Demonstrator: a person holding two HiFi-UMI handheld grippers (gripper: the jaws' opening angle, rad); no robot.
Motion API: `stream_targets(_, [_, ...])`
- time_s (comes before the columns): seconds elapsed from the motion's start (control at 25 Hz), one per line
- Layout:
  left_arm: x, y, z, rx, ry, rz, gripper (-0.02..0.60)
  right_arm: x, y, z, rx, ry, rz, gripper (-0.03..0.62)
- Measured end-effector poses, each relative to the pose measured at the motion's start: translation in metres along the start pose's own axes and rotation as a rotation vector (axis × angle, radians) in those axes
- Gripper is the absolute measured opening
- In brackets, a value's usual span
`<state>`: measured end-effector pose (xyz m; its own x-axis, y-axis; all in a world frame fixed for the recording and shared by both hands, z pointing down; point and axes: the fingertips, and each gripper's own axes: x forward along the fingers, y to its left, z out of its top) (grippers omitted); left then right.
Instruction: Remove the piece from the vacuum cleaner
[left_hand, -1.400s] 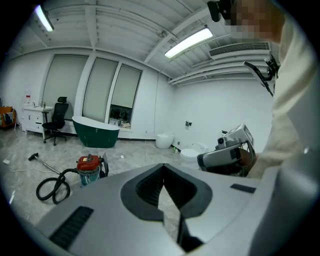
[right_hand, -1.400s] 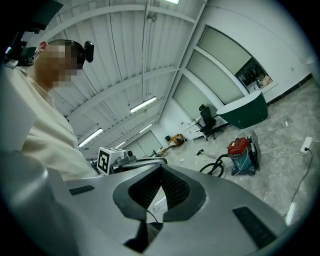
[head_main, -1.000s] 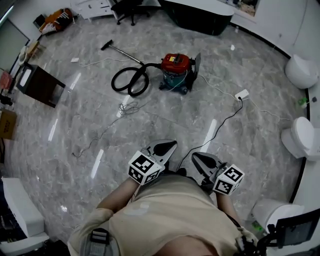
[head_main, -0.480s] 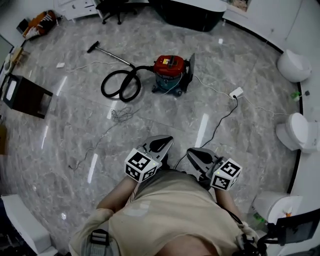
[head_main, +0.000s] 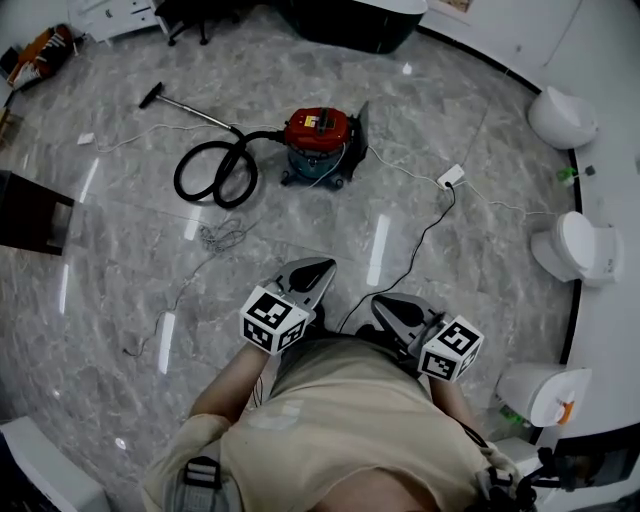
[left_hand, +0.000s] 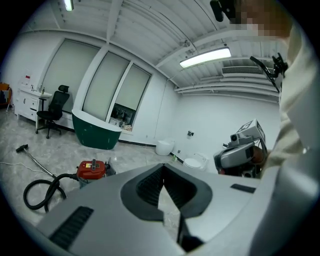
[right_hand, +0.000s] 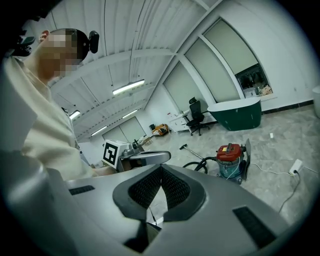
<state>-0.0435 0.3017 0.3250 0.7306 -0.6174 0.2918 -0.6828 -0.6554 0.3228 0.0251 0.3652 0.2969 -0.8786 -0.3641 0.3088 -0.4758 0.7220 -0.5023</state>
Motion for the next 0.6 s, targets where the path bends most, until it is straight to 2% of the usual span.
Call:
stream_targets(0.24, [0.0, 0.01, 0.01, 0.01, -0.017, 0.019, 0.005, 0.011, -0.002, 0.002, -0.057, 0.038, 0.006, 0.002])
stream_targets(0.6, [0.026, -0.011, 0.024, 0.039, -0.004, 0.112, 0.005, -0.01, -0.032, 0.016, -0.094, 0.024, 0.1, 0.002])
